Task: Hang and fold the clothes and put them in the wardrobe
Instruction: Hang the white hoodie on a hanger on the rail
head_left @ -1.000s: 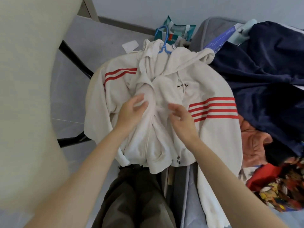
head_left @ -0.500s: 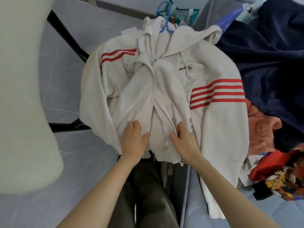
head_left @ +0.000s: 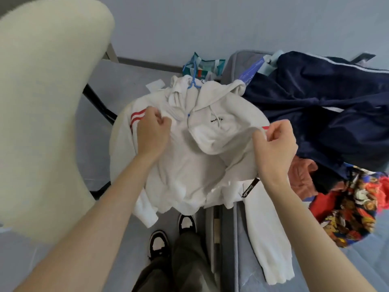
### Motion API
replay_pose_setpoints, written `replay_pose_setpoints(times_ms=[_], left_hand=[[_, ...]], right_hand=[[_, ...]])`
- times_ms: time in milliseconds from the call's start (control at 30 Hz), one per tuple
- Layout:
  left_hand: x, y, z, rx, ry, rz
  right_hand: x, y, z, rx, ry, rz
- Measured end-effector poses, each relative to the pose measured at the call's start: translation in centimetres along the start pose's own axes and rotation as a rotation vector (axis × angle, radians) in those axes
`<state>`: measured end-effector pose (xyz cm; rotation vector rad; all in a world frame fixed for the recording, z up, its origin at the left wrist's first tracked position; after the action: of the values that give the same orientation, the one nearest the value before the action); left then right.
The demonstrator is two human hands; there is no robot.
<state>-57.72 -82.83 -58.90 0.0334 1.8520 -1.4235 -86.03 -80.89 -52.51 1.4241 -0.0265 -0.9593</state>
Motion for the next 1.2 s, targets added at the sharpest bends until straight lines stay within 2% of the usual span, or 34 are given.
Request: replay_pose_setpoints(times_ms=[67, 133, 200, 267, 367, 433, 533, 600, 700, 767, 867, 1033, 1200], left_hand=[[0.0, -1.4, 2.4, 0.063, 0.021, 0.011], [1.1, -0.6, 2.3, 0.076, 0.117, 0.039], [2.0, 1.7, -0.1, 0.063, 0.141, 0.047], [3.0, 4.9, -4.5, 0.007, 0.153, 0.022], [5.6, 10.5, -11.6, -0.253, 0.346, -0.002], [7.0, 13.5, -14.7, -0.49, 0.448, -0.038], [8.2, 16.0, -16.8, -0.967, 0.384, -0.318], [8.3, 16.8, -16.8, -1.18, 0.232, -0.485], [7.3, 18.7, -15.4, -1.22, 0.046, -0.464], [6.8, 19.2, -14.5, -1.184, 0.044, -0.418], [6.5, 19.0, -13.9, -1.118, 0.104, -0.378], [6.9, 18.1, -14.1, -1.131, 0.166, -0.36], [10.2, 14.5, -15.6, -1.189, 0.427, -0.403]], right_hand=[[1.6, 1.4, -1.3, -0.165, 0.069, -0.053], [4.7, 0.3, -3.6, -0.232, 0.324, -0.187], [7.3, -3.3, -6.9, -0.142, 0.638, -0.312], [7.7, -7.1, -9.9, 0.037, 0.741, -0.361], [6.7, -11.4, -13.1, 0.266, 0.718, -0.386], [6.3, -14.1, -15.3, 0.551, 0.76, -0.326], [6.2, -16.5, -18.2, 0.995, 0.762, -0.163], [7.1, -17.0, -19.2, 1.166, 0.72, -0.018], [9.5, -17.1, -19.9, 1.259, 0.68, 0.098], [11.2, -16.7, -20.3, 1.291, 0.68, 0.087], [13.3, -16.3, -20.4, 1.319, 0.655, 0.079], [12.4, -15.6, -17.6, 1.183, 0.54, 0.246], [7.0, -14.7, -9.5, 1.177, 0.358, 0.532]])
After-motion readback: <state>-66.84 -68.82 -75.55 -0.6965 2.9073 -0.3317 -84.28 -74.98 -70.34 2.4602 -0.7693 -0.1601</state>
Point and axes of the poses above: each hand's wrist, its own z-axis towards the middle knuckle, its own x-axis out of the palm, y = z × x, the point moved 7 cm from there along z, towards the middle knuckle, and after that the axes turned 10 degrees about -y, right-handed, at the moved point
